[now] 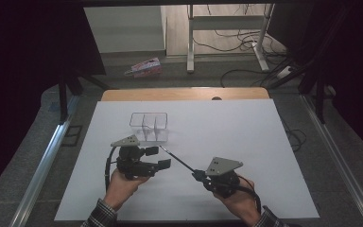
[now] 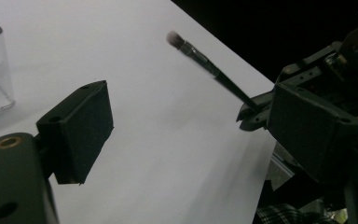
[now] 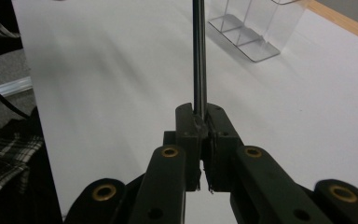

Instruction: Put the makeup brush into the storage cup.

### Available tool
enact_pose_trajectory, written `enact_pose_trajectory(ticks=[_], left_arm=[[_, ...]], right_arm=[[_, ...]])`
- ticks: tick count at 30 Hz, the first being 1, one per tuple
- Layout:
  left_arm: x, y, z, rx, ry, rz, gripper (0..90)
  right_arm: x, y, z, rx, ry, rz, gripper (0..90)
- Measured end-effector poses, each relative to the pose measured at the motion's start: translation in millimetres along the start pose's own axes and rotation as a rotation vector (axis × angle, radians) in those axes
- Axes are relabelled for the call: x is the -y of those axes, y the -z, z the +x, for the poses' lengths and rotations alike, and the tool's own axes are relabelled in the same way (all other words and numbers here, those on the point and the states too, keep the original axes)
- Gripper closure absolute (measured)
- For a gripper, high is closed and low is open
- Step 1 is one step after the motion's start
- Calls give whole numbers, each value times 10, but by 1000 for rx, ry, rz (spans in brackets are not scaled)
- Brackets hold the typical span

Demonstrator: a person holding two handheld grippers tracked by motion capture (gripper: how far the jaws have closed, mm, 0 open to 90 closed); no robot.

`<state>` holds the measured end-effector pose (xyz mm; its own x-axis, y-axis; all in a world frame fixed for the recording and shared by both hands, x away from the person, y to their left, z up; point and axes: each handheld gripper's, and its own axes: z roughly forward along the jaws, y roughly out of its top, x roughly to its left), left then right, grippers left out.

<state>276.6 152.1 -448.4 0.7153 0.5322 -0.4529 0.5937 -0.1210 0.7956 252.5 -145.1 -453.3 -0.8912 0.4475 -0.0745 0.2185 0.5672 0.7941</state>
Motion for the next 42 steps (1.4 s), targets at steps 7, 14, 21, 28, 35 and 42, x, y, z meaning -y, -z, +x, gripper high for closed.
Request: enact_pose_trajectory(ticks=[7,14,21,28,35,42], left_arm=[[-6,2,14,66,29,-28,271],[15,22,44,119,48,-38,652],[12,17,55,268,100,-64,855],[2,48,43,191,58,-34,857],[-2,101,55,131,27,-17,856],[-10,160,54,83,6,-8,856]], right_arm=[[-12,-43,51,-31,-14,-23,849],[-23,-76,95,-50,-7,-29,849],[-16,-148,98,-42,-17,14,825],[-9,-146,48,-26,-64,43,587],[31,-149,-21,-23,-84,83,487],[58,-146,-70,-29,-85,110,366]])
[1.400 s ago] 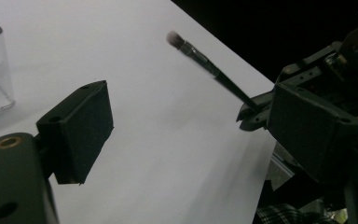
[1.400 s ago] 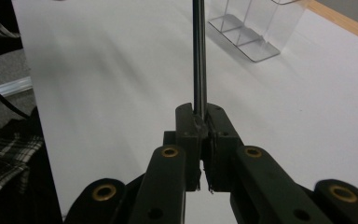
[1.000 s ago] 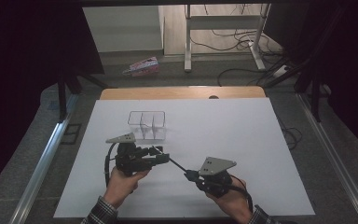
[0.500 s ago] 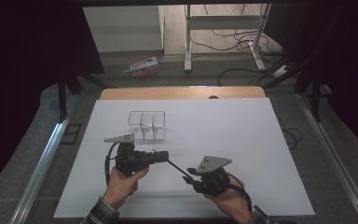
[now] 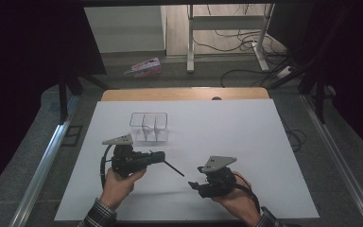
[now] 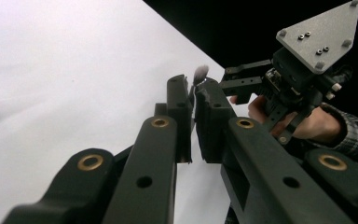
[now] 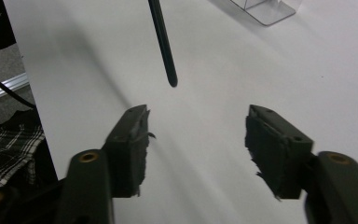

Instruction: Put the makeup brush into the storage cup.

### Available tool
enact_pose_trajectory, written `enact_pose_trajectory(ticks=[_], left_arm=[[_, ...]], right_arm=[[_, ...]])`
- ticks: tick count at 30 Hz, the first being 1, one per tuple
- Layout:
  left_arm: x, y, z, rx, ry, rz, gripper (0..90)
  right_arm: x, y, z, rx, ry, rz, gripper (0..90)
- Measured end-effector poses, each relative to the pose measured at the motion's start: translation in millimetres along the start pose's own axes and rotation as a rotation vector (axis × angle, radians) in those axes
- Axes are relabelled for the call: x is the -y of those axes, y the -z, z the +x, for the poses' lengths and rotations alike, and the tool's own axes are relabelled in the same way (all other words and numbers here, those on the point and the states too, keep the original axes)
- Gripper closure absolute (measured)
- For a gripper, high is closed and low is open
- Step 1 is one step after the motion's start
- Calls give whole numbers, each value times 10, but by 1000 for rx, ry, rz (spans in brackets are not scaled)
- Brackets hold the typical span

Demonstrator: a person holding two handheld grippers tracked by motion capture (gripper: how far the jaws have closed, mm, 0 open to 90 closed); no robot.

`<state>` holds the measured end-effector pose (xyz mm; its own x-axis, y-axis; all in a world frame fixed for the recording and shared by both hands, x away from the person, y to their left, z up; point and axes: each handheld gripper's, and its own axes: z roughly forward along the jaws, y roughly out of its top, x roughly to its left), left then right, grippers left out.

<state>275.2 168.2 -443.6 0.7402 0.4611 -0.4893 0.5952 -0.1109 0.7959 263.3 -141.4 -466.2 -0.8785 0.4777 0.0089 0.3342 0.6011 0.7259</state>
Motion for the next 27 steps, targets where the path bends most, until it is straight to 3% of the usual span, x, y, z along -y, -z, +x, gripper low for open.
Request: enact_pose_trajectory(ticks=[10,15,20,27], left_arm=[[13,65,-3,-63,-24,23,855],[16,83,-4,-90,-39,35,855],[22,104,-6,-123,-53,48,855],[28,142,-2,-159,-66,56,854]], right_arm=[[35,-22,-99,-27,-54,-5,123],[80,-45,-148,-32,-71,28,26],[116,-50,-195,-33,-84,52,0],[140,16,-244,-22,-79,46,1]])
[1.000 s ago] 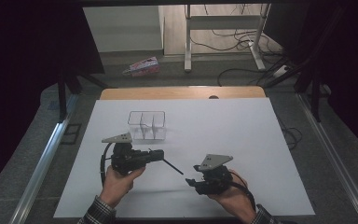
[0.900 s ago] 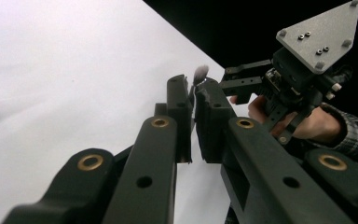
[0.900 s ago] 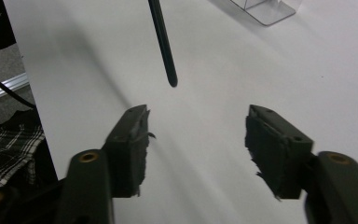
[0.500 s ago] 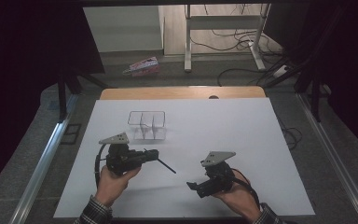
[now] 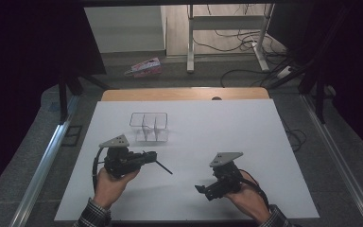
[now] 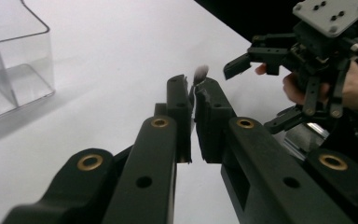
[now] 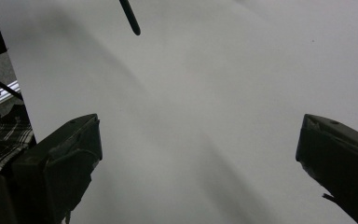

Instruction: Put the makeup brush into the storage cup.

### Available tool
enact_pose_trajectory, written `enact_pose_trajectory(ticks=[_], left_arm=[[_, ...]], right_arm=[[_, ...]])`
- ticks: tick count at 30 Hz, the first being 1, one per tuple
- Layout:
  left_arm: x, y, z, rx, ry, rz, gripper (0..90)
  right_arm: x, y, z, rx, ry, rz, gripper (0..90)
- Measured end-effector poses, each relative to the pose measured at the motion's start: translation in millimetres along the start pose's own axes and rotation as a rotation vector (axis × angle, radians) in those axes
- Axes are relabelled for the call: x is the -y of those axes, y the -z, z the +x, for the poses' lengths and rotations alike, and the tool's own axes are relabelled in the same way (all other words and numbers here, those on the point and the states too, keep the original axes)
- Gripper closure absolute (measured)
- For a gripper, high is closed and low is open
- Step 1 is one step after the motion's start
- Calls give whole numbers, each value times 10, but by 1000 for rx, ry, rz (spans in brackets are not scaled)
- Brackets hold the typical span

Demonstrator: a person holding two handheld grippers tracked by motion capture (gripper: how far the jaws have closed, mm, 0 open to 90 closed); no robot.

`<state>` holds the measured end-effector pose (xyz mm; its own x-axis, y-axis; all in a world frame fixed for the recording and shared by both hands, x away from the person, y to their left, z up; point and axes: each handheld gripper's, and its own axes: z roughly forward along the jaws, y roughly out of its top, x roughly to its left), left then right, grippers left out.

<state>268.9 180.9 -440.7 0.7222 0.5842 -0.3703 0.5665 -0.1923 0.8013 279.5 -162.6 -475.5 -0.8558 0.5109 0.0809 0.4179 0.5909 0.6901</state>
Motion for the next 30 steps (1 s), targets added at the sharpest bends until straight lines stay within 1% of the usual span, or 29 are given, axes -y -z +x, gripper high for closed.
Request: enact_pose_trajectory(ticks=[1,3,4,5,6,8,9,12,13,14,15,19,20,24,25,28,30], left_arm=[[6,8,1,-15,-2,3,854],[9,12,2,-20,-5,5,854],[14,23,4,-33,-8,11,854],[14,23,4,-33,-8,11,854],[16,27,3,-41,-10,13,854],[20,42,6,-63,-16,19,854],[20,42,6,-63,-16,19,854],[23,66,17,-78,-22,20,854],[27,83,21,-93,-22,20,854],[27,83,21,-93,-22,20,854],[32,104,29,-107,-25,23,854],[42,137,45,-120,-24,20,854],[43,150,53,-124,-27,20,853],[52,194,66,-149,-27,18,853],[55,212,72,-162,-30,19,853],[58,227,74,-173,-31,20,854],[60,248,77,-192,-37,25,853]], right_arm=[[5,10,-4,5,-2,0,2],[8,19,-10,5,0,-1,1],[17,40,-20,13,1,-5,2],[17,40,-20,13,1,-5,2],[20,51,-26,16,2,-4,1],[35,72,-44,29,5,-4,1],[35,72,-44,29,5,-4,1],[61,77,-62,31,11,9,0],[79,85,-68,41,17,19,0],[88,91,-72,47,22,22,0],[95,101,-76,51,22,23,0],[119,134,-98,61,21,19,0],[137,156,-112,70,16,19,0],[174,198,-144,79,11,24,0],[182,208,-149,83,9,25,0],[204,240,-170,90,6,23,0],[219,260,-182,95,4,23,0]])
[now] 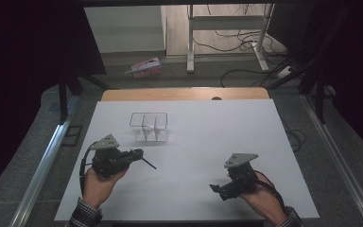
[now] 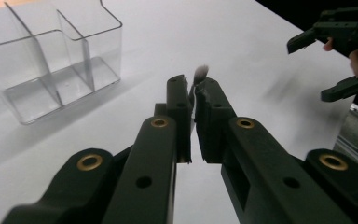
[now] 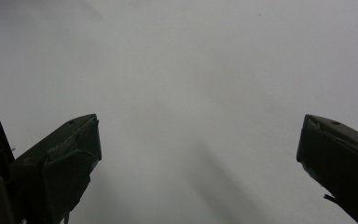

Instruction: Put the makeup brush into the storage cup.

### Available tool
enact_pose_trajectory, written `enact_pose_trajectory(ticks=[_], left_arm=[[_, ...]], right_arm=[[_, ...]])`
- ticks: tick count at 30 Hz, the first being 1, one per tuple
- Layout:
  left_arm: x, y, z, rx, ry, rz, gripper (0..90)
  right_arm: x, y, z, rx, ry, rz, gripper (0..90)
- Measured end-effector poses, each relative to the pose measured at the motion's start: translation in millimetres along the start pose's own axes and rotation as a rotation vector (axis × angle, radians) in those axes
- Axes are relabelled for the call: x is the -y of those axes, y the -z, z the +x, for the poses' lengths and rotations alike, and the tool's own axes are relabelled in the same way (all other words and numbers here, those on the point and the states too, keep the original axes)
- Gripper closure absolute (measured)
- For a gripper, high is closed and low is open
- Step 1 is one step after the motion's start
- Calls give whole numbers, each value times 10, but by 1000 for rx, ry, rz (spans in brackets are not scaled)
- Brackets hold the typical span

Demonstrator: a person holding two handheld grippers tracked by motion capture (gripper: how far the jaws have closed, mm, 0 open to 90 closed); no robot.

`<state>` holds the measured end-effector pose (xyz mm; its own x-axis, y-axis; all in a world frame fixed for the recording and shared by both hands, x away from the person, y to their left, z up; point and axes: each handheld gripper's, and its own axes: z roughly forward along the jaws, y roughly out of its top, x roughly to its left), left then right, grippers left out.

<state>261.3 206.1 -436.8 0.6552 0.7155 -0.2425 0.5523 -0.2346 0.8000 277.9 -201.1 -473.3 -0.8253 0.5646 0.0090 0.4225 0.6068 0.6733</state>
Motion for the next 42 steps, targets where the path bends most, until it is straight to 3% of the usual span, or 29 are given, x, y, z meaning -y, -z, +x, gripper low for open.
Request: enact_pose_trajectory(ticks=[12,22,27,34,42], left_arm=[[14,73,45,-25,3,-3,854],[27,174,131,-75,3,-3,854],[39,204,172,-90,9,-2,854],[41,228,210,-108,8,2,854],[38,261,248,-133,7,5,854]], right_arm=[[91,87,-75,20,-15,6,0],[205,153,-146,45,-17,21,0],[274,195,-192,64,-33,27,0],[369,278,-263,83,-96,9,0],[453,326,-274,89,-105,17,0]])
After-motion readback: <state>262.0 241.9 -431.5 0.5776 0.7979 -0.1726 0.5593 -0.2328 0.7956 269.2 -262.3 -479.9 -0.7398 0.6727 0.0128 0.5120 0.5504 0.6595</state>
